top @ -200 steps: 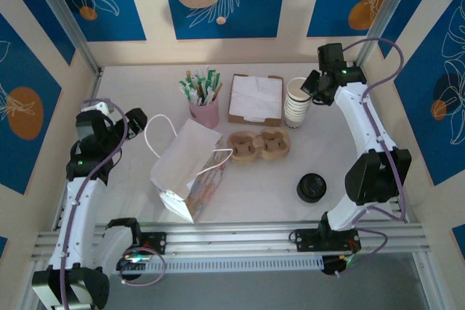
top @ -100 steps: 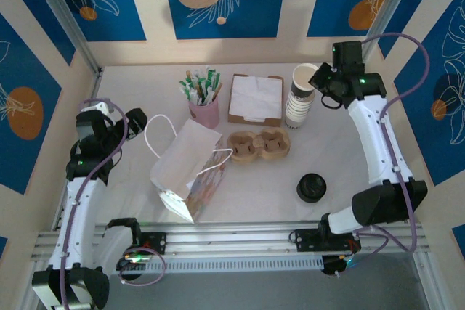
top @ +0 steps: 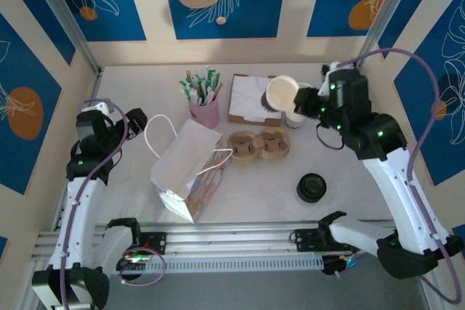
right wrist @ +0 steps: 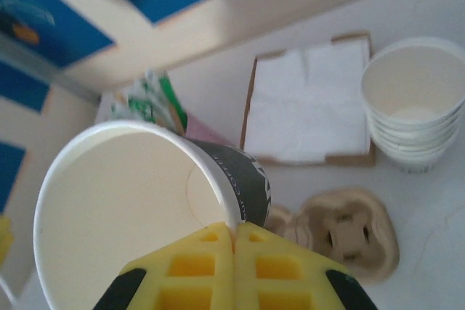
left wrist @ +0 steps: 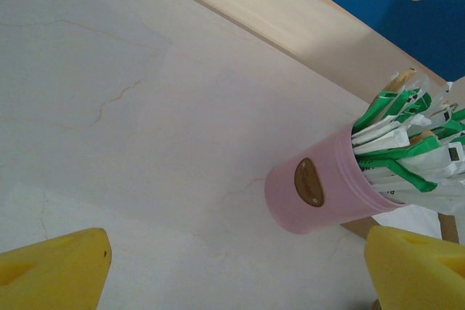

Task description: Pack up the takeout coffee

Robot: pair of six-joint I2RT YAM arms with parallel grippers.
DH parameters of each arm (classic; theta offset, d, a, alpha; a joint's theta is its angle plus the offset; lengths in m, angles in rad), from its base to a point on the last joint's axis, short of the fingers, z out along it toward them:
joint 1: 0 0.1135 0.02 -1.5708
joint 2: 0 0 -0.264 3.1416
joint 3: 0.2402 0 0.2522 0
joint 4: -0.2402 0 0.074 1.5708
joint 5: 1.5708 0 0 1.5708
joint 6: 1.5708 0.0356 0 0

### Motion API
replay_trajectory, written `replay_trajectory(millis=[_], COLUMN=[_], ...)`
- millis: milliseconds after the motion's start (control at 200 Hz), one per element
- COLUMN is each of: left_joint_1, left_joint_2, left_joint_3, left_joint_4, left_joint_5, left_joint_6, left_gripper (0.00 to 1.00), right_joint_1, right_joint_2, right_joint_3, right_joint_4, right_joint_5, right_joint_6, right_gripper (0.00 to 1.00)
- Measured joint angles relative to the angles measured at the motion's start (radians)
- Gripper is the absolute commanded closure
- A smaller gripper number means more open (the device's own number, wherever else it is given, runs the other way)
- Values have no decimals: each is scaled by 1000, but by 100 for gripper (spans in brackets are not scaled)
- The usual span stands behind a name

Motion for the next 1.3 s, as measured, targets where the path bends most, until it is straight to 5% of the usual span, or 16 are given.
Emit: replay_trajectory(millis=[485, 820, 1301], left_joint_1=[0, 0, 0], left_joint_2=[-24, -24, -17], left_joint_3=[-1, -4, -5], left_joint_4=[0, 0, 0], left_joint_5=[-49, -49, -48], left_joint_6=[0, 0, -2], left_gripper=[10, 9, 9], right_joint_1=[372, 407, 408], right_joint_2=[-64, -41, 3], right_joint_3=[-375, -640, -679], right_joint_4=[-146, 24, 136], right_joint_5=[174, 173, 172], right_joint_6=[177, 347, 421], right_gripper=[100, 100, 92])
